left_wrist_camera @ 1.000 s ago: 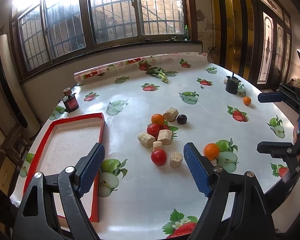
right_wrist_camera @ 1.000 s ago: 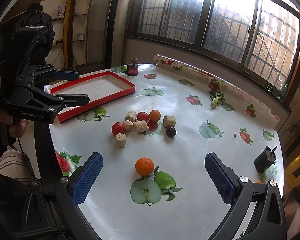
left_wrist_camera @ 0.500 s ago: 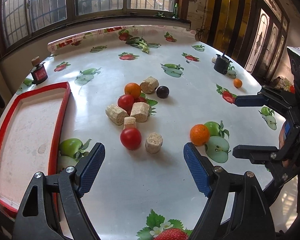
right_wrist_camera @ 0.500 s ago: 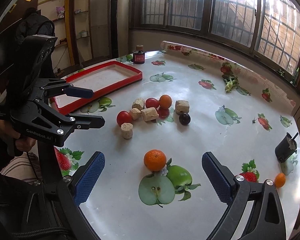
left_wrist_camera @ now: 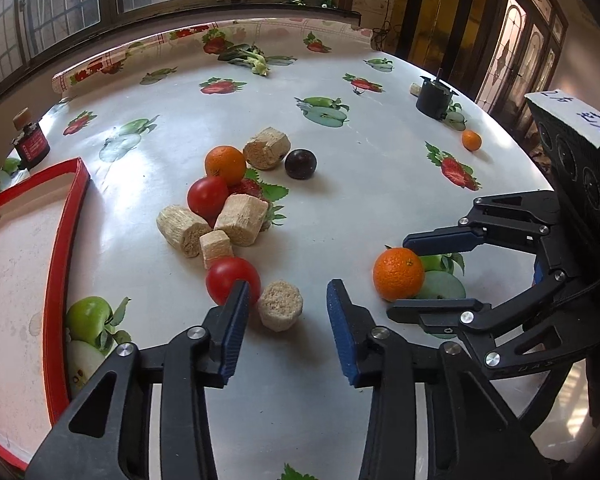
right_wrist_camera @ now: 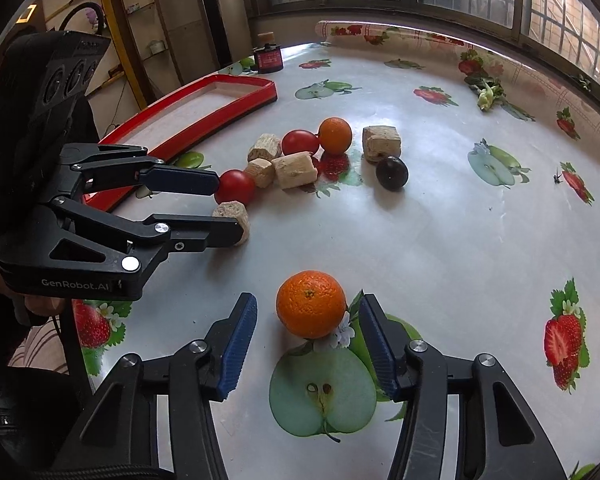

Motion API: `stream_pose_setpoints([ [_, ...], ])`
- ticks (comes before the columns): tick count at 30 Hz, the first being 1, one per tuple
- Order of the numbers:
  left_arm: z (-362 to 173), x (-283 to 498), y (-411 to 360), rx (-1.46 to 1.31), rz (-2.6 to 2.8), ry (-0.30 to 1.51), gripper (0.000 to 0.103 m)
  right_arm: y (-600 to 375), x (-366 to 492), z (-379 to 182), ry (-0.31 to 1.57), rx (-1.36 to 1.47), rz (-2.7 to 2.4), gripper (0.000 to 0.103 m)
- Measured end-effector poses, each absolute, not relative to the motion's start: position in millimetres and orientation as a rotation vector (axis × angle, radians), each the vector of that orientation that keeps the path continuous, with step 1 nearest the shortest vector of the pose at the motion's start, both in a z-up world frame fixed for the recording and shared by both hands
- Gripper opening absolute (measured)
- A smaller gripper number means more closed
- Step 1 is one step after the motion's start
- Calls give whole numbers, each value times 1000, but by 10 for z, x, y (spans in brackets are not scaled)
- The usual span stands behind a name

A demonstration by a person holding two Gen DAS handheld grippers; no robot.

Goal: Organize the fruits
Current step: 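Close left gripper on the cork cylinder while right gripper closes on the orange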

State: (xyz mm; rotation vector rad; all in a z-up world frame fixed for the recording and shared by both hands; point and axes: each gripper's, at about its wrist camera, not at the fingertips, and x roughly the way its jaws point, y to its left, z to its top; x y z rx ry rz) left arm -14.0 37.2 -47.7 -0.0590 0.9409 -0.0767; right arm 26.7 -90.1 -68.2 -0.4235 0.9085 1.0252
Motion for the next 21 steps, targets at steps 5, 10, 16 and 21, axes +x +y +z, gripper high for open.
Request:
stream_pose_setpoints([
  [5,-584,-230,408,-66,-97,967,32,-850,286,-749,927,-433,1022,43],
  [10,-601,-158,406,-100,-122,969,28,-860,329,-780,925,-403,1023,38],
  [16,-644,-43,395,-118,-120,989,21,-904,319,-765,930,-386,1023,37],
  [21,-586,-128,430,-126,-107,969,21,-1012,274,-728,929,-377,1020,37],
])
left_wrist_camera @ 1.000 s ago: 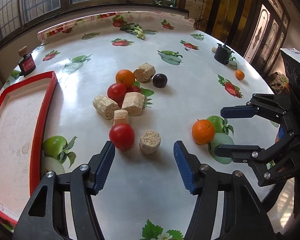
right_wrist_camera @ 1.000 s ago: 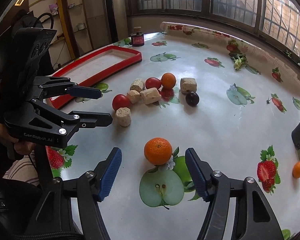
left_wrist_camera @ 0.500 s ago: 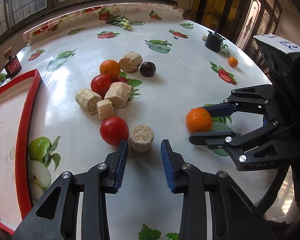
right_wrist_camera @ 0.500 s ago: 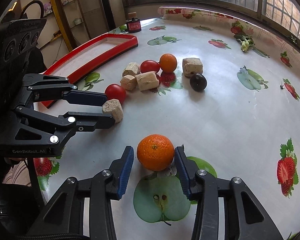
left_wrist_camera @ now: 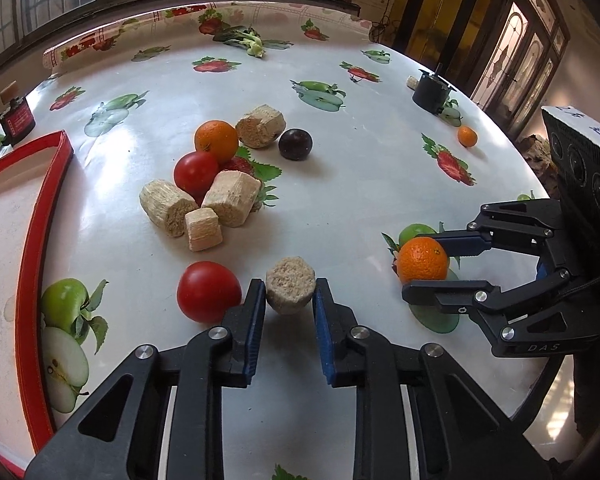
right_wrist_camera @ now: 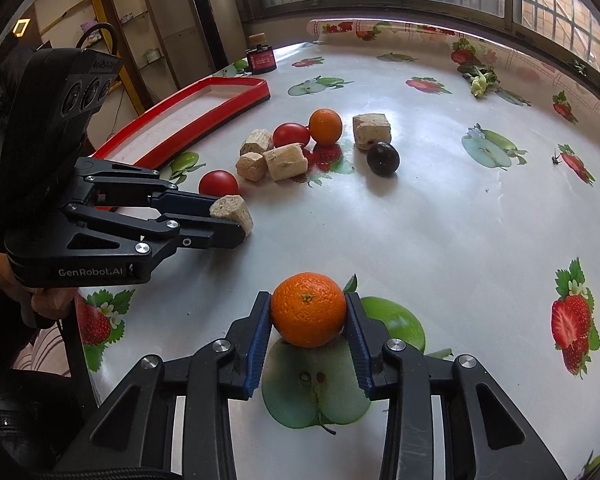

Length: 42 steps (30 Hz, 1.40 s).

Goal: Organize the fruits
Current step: 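Close left gripper on the cork cylinder while right gripper closes on the orange, then carry the cork cylinder and orange in both grippers over the red tray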

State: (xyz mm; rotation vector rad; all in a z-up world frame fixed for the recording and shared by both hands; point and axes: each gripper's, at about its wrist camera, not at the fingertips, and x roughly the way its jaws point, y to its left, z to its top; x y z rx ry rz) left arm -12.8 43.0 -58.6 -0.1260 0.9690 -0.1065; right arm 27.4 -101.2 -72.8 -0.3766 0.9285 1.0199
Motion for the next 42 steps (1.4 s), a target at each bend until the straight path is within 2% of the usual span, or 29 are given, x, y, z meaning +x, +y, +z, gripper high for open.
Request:
stream_pose_setpoints([
  [11,-288,-479,644,-149,-64,894,21,-990,161,-590,910,-382,1025,37],
  [23,-31,-852,1130,-191,42,818,21,-482,-75,-395,857,-420,1120,37],
  [42,-55,-1368,2035,-280,249,787,21,547,-339,-49,792,-394,1292,37],
])
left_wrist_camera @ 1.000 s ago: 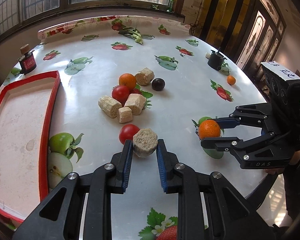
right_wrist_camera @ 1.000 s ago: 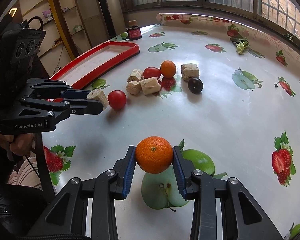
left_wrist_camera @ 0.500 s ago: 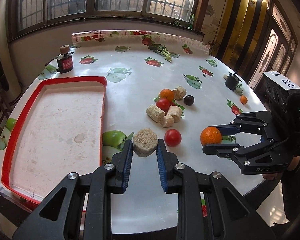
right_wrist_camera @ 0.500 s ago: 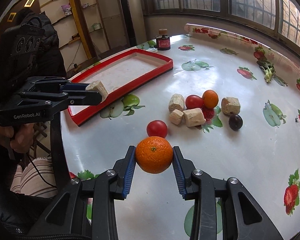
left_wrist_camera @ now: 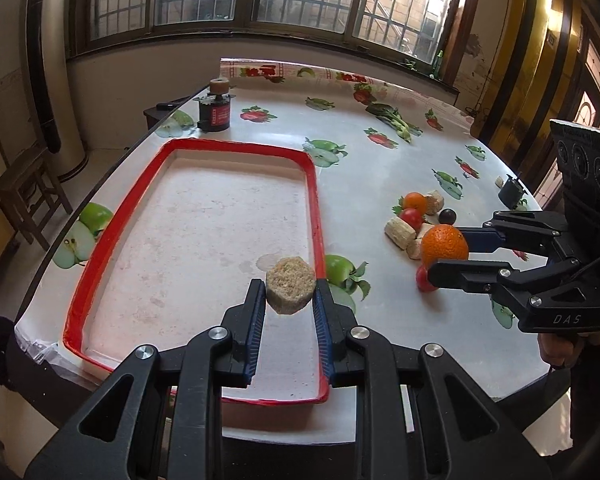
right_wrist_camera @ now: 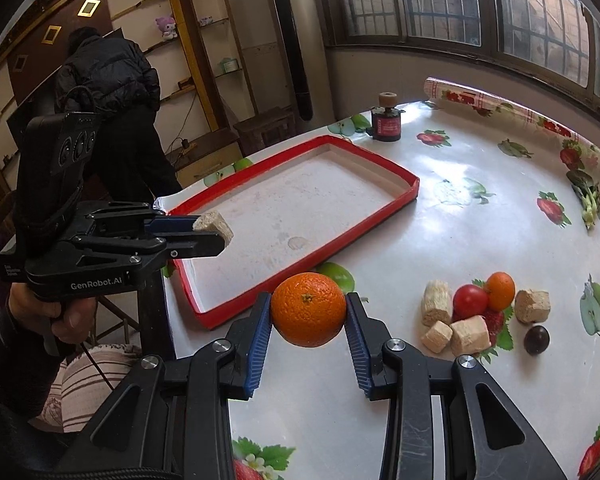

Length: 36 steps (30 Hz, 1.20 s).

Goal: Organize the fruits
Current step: 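Carry the cork cylinder and orange in both grippers over the red tray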

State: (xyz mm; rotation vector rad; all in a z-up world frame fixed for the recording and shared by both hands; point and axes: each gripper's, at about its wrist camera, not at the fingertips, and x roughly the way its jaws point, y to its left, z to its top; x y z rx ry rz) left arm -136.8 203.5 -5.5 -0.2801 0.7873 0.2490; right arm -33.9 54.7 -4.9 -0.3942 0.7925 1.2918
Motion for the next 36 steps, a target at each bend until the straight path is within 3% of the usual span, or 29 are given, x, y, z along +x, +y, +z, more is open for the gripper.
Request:
stream_pose_setpoints([
  [14,-355,-1467,2765,-358,413,813,22,1642,-164,-296,890,-356,1284,37],
  [26,-572,-1307,2952,-374,449,858,22,2170,55,-633,953,-416,1252,37],
  [34,-713,-1246,2922,-362,469,913,22,2303,88,-790,966,-479,1236,40],
  [36,-706,-1243,2912,-359,478,918,23,2306,78,-798,961,-495,1224,46],
])
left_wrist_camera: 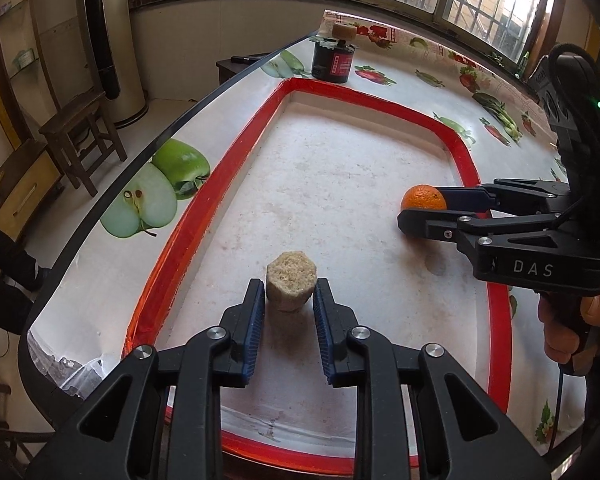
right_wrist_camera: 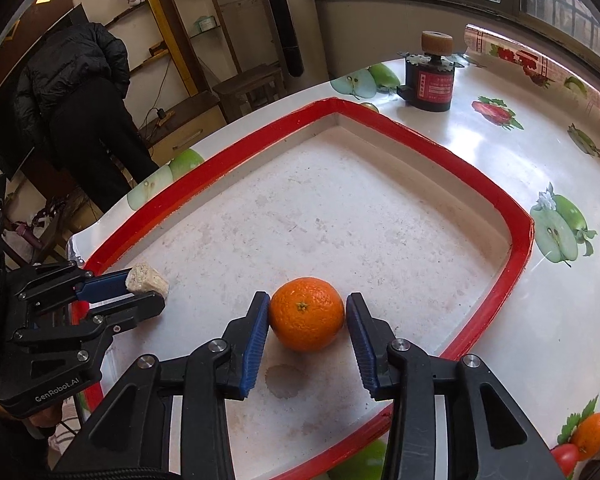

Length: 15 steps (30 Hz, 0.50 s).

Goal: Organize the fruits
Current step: 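Carry the cork cylinder and orange in both grippers over the red tray, then open left gripper to drop the cork while right gripper releases the orange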

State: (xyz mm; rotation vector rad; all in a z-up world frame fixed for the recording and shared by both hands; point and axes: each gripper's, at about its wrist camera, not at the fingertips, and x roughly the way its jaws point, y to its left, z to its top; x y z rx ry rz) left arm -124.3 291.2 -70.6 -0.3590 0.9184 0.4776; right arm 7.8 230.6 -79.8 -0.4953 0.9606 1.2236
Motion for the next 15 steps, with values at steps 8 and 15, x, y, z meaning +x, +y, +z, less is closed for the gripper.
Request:
stream_pose_setpoints([
  [8,-495,-1308,2841,-324,508,869,53,2063,55,-559,913,-445,1237,59],
  [15,-365,-1265,2631,-303,468,853,53,1645,74,-324,883,-384,1225,60],
])
